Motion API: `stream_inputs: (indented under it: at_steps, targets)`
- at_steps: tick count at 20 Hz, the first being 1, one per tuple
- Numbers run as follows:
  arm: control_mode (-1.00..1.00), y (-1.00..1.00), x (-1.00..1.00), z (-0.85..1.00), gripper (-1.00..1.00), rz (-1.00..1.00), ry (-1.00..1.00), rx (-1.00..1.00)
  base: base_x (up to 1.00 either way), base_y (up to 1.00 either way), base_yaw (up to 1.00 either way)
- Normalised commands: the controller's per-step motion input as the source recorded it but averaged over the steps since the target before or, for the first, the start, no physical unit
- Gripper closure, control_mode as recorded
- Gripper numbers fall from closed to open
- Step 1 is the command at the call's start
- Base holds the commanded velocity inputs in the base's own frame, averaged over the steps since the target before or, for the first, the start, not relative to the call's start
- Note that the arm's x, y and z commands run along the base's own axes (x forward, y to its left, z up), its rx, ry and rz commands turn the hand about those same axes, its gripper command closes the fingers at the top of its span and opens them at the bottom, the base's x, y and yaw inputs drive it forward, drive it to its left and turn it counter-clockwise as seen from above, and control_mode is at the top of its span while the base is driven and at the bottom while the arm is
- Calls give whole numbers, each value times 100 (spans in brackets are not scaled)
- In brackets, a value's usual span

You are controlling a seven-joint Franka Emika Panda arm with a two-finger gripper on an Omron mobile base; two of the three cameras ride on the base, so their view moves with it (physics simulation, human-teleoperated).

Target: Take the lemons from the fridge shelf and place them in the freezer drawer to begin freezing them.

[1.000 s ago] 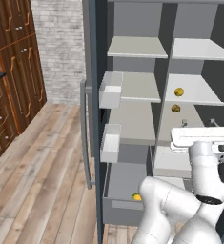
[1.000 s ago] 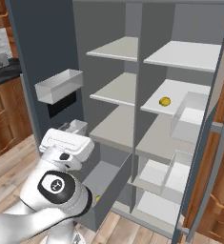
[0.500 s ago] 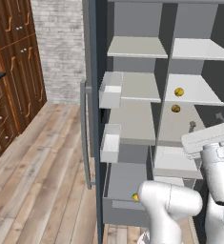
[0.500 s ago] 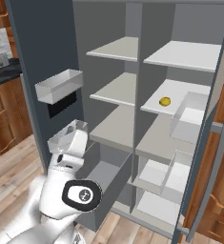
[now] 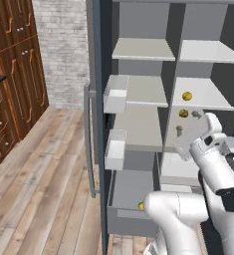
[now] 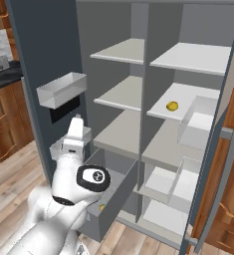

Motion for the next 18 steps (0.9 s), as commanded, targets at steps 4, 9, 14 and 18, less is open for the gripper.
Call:
stream_inputs:
  at_steps: [4, 9, 14, 18]
  targets:
    - [-100, 44, 16, 2, -100, 22, 39, 29, 0, 0, 0]
    - [-100, 36, 26, 0, -100, 36, 36, 43, 0, 0, 0]
    - [-100, 24, 15, 9, -100, 36, 31, 46, 0, 0, 0]
    - [-100, -16, -20, 90, -100, 8, 34, 54, 0, 0, 0]
